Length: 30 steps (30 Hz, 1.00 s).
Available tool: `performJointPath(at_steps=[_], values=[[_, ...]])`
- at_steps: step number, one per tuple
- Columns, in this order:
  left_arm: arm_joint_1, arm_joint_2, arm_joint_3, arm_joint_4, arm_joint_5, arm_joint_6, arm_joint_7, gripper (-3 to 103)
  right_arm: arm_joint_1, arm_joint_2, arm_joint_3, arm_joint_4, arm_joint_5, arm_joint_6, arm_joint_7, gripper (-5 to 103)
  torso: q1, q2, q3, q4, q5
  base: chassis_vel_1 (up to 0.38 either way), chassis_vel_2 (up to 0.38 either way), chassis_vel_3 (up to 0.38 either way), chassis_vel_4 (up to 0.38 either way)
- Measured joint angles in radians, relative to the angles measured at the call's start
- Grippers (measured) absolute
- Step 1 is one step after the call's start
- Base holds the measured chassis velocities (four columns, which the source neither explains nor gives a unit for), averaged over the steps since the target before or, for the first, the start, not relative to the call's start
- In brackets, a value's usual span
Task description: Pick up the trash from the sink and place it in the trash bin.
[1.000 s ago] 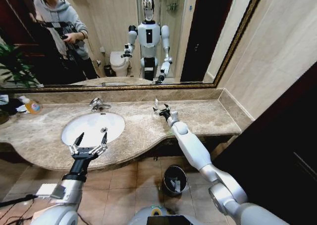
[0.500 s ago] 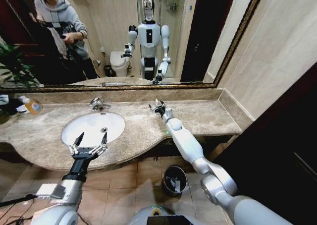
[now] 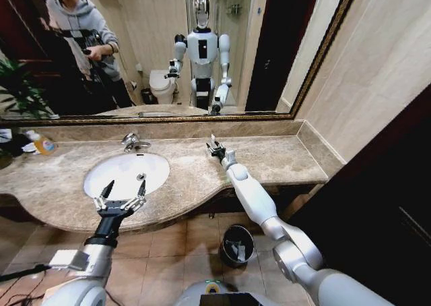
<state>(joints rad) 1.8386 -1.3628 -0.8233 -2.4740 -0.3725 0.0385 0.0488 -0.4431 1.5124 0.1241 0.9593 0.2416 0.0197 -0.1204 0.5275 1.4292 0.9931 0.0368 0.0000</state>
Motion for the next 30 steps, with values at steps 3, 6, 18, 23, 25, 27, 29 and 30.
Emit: performJointPath(at_steps=[3, 6, 18, 23, 25, 27, 29, 30], values=[[0.0, 0.0, 0.0, 0.0, 0.0, 0.0, 0.0, 100, 0.0, 0.0, 0.002, 0.0, 0.003, 0.0, 0.0, 24, 0.0, 0.0, 0.0, 0.0, 0.0, 0.0, 0.0, 0.0, 0.0], [0.0, 0.0, 0.0, 0.0, 0.0, 0.0, 0.0, 100, -0.001, 0.0, 0.005, 0.0, 0.004, 0.0, 0.001, 14, 0.0, 0.0, 0.0, 0.0, 0.0, 0.0, 0.0, 0.0, 0.0], [0.0, 0.0, 0.0, 0.0, 0.0, 0.0, 0.0, 100, -0.013, -0.006, 0.011, 0.019, 0.007, 0.0, -0.001, 0, 0.0, 0.0, 0.0, 0.0, 0.0, 0.0, 0.0, 0.0, 0.0], [0.0, 0.0, 0.0, 0.0, 0.0, 0.0, 0.0, 100, -0.025, -0.007, 0.011, 0.053, 0.006, -0.009, -0.002, 0, 0.0, 0.0, 0.0, 0.0, 0.0, 0.0, 0.0, 0.0, 0.0], [0.0, 0.0, 0.0, 0.0, 0.0, 0.0, 0.0, 100, -0.04, -0.013, 0.012, 0.079, 0.003, -0.011, -0.002, 0, 0.0, 0.0, 0.0, 0.0001, 0.0, 0.0, 0.0, 0.0, 0.0], [0.0, 0.0, 0.0, 0.0, 0.0, 0.0, 0.0, 100, -0.048, -0.019, 0.013, 0.095, 0.004, -0.013, -0.002, 0, 0.0, 0.0, 0.0, 0.0002, 0.0, 0.0, 0.0, 0.0, 0.0], [0.0, 0.0, 0.0, 0.0, 0.0, 0.0, 0.0, 100, -0.069, -0.035, 0.013, 0.137, 0.012, -0.025, -0.002, 0, 0.0, 0.0, 0.0, 0.0001, 0.0, 0.0, 0.0, 0.0, 0.0], [0.0, 0.0, 0.0, 0.0, 0.0, 0.0, 0.0, 100, -0.084, -0.05, 0.011, 0.171, 0.027, -0.035, 0.003, 0, 0.0, 0.0, 0.0, 0.0001, 0.0, 0.0, 0.0, 0.0, 0.0]])
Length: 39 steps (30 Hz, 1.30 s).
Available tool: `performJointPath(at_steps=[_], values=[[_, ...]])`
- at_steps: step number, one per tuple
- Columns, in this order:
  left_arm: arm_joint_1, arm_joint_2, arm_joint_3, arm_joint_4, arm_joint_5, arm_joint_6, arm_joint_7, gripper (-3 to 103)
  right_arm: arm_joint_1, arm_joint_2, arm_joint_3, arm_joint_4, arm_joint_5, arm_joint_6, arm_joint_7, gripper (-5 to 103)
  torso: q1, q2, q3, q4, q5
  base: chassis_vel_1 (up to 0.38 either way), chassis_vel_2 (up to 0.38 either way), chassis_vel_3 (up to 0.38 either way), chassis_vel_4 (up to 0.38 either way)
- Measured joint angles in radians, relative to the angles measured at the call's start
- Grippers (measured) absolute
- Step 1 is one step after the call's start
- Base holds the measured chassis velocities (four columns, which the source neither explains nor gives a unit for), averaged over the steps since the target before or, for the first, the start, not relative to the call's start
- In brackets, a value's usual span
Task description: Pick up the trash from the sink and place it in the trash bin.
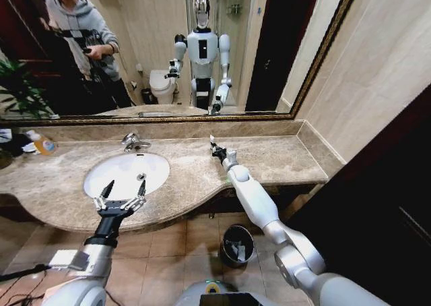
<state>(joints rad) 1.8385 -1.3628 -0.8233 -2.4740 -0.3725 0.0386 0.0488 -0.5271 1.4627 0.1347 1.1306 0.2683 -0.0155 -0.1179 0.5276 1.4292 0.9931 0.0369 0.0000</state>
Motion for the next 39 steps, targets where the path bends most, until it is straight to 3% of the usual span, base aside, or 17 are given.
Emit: performJointPath(at_steps=[6, 8, 12, 13, 15, 21, 25, 29, 39], values=[[0.0, 0.0, 0.0, 0.0, 0.0, 0.0, 0.0, 100, -0.105, -0.09, 0.008, 0.238, 0.101, -0.066, 0.052, 0, 0.0, 0.0, 0.0, -0.0001, 0.0001, 0.0, 0.0, 0.0, 0.0], [0.0, 0.0, 0.0, 0.0, 0.0, 0.0, 0.0, 100, -0.134, -0.113, 0.019, 0.287, 0.106, -0.061, 0.057, 0, 0.0, 0.0, 0.0, 0.0, -0.0001, 0.0, 0.0, 0.0, 0.0], [0.0, 0.0, 0.0, 0.0, 0.0, 0.0, 0.0, 100, -0.257, -0.2, 0.063, 0.384, 0.113, 0.022, 0.044, 0, 0.0, 0.0, 0.0, 0.0001, 0.0003, 0.0, 0.0, 0.0, 0.0], [0.0, 0.0, 0.0, 0.0, 0.0, 0.0, 0.0, 100, -0.257, -0.2, 0.063, 0.384, 0.113, 0.022, 0.044, 0, 0.0, 0.0, 0.0, 0.0001, 0.0003, 0.0, 0.0, 0.0, 0.0], [0.0, 0.0, 0.0, 0.0, 0.0, 0.0, 0.0, 100, -0.381, -0.264, 0.132, 0.479, 0.114, 0.025, 0.049, 0, 0.0, 0.0, 0.0, -0.0003, 0.0003, 0.0, 0.0, 0.0, 0.0], [0.0, 0.0, 0.0, 0.0, 0.0, 0.0, 0.0, 100, -0.571, -0.327, 0.252, 0.638, 0.128, 0.042, 0.065, 0, 0.0, 0.0, 0.0, -0.0001, 0.0003, 0.0, 0.0, 0.0, 0.0], [0.0, 0.0, 0.0, 0.0, 0.0, 0.0, 0.0, 100, -0.694, -0.332, 0.318, 0.717, 0.129, 0.07, 0.069, 0, 0.0, 0.0, 0.0, 0.0, 0.0002, 0.0, 0.0, 0.0, 0.0], [0.0, 0.0, 0.0, 0.0, 0.0, 0.0, 0.0, 100, -0.836, -0.291, 0.388, 0.763, 0.074, 0.118, 0.053, 0, 0.0, 0.0, 0.0, -0.0004, 0.0002, 0.0, 0.0, 0.0, 0.0], [0.0, 0.0, 0.0, 0.0, 0.0, 0.0, 0.0, 100, -0.987, -0.208, 0.357, 0.749, -0.005, 0.208, 0.014, 0, 0.0, 0.0, 0.0, -0.0001, -0.0003, 0.0, 0.0, 0.0, 0.0]])
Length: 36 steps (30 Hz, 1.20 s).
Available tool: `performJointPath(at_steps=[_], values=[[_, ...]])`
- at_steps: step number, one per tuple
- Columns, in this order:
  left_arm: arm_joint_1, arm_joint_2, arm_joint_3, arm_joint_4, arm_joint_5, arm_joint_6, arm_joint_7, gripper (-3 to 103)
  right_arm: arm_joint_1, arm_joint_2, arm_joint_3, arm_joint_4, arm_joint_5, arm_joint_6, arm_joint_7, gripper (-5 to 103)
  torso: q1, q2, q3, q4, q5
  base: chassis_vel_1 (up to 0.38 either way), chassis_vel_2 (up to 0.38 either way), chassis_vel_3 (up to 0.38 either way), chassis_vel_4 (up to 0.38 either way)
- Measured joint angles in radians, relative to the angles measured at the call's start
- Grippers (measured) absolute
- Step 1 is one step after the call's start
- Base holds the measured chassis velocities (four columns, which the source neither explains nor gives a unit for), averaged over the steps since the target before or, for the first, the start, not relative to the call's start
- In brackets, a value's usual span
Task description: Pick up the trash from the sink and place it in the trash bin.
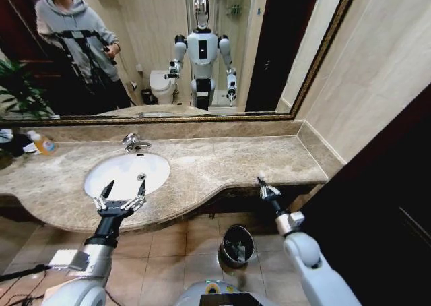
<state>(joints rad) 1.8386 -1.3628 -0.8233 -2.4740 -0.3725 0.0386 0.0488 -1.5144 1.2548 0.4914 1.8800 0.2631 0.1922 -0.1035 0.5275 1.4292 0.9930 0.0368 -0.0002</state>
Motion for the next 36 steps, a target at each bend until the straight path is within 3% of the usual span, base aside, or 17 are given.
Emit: performJointPath(at_steps=[16, 26, 36], values=[[0.0, 0.0, 0.0, 0.0, 0.0, 0.0, 0.0, 100, -0.01, 0.113, -0.032, -0.336, -0.183, 0.14, -0.072, 0, 0.0, 0.0, 0.0, 0.0, 0.0001, 0.0, 0.0, 0.0, 0.0], [0.0, 0.0, 0.0, 0.0, 0.0, 0.0, 0.0, 100, 0.104, 0.191, -0.051, -0.602, -0.239, 0.155, -0.092, 0, 0.0, 0.0, 0.0, 0.0, 0.0002, 0.0, 0.0, 0.0, 0.0], [0.0, 0.0, 0.0, 0.0, 0.0, 0.0, 0.0, 100, 0.187, 0.212, -0.044, -0.809, -0.292, 0.176, -0.084, 0, 0.0, 0.0, 0.0, 0.0, 0.0003, 0.0, 0.0, 0.0, 0.0]])
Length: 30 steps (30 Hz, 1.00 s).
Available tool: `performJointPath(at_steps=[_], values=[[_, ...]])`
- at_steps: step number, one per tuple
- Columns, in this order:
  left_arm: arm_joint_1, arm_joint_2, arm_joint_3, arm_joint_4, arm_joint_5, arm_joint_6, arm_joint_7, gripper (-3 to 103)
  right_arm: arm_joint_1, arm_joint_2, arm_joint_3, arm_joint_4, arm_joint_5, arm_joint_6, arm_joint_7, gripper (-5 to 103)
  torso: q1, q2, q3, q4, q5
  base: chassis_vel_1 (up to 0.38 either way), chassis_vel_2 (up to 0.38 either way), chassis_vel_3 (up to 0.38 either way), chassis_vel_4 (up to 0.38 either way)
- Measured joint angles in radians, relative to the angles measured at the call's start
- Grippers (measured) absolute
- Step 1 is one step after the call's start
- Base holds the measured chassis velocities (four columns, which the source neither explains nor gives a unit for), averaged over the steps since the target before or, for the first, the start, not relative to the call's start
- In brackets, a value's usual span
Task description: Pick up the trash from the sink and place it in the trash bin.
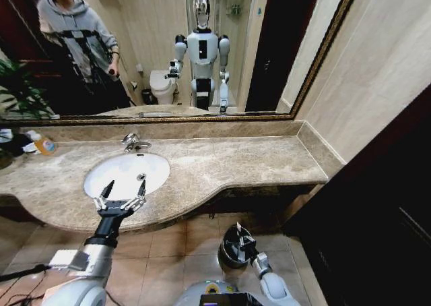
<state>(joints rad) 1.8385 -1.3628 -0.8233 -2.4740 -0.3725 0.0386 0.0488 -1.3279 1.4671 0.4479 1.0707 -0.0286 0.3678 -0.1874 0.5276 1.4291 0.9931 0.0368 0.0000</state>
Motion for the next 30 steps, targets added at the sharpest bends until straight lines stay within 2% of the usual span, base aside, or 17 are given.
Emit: performJointPath(at_steps=[13, 22, 23, 24, 26, 29, 30], values=[[0.0, 0.0, 0.0, 0.0, 0.0, 0.0, 0.0, 100, 0.106, 0.009, 0.01, -0.219, -0.079, -0.02, 0.017, 0, 0.0, 0.0, 0.0, 0.0, -0.0001, 0.0, 0.0, 0.0, 0.0], [0.0, 0.0, 0.0, 0.0, 0.0, 0.0, 0.0, 100, 0.164, -0.003, 0.014, -0.297, -0.093, -0.02, 0.0, -1, 0.0, 0.0, 0.0, 0.0, 0.0, 0.0, 0.0, 0.0, 0.0], [0.0, 0.0, 0.0, 0.0, 0.0, 0.0, 0.0, 100, 0.166, -0.004, 0.014, -0.299, -0.093, -0.02, -0.002, 4, 0.0, 0.0, 0.0, 0.0001, 0.0, 0.0, 0.0, 0.0, 0.0], [0.0, 0.0, 0.0, 0.0, 0.0, 0.0, 0.0, 100, 0.166, -0.004, 0.014, -0.299, -0.093, -0.02, -0.002, 4, 0.0, 0.0, 0.0, 0.0001, 0.0, 0.0, 0.0, 0.0, 0.0], [0.0, 0.0, 0.0, 0.0, 0.0, 0.0, 0.0, 100, 0.169, -0.005, 0.015, -0.304, -0.095, -0.023, -0.004, 15, 0.0, 0.0, 0.0, 0.0, -0.0001, 0.0, 0.0, 0.0, 0.0], [0.0, 0.0, 0.0, 0.0, 0.0, 0.0, 0.0, 100, 0.168, -0.004, 0.016, -0.303, -0.105, -0.026, -0.004, 20, 0.0, 0.0, 0.0, 0.0001, 0.0, 0.0, 0.0, 0.0, 0.0], [0.0, 0.0, 0.0, 0.0, 0.0, 0.0, 0.0, 100, 0.163, -0.006, 0.016, -0.297, -0.122, -0.026, -0.004, 31, 0.0, 0.0, 0.0, 0.0, 0.0, 0.0, 0.0, 0.0, 0.0]])
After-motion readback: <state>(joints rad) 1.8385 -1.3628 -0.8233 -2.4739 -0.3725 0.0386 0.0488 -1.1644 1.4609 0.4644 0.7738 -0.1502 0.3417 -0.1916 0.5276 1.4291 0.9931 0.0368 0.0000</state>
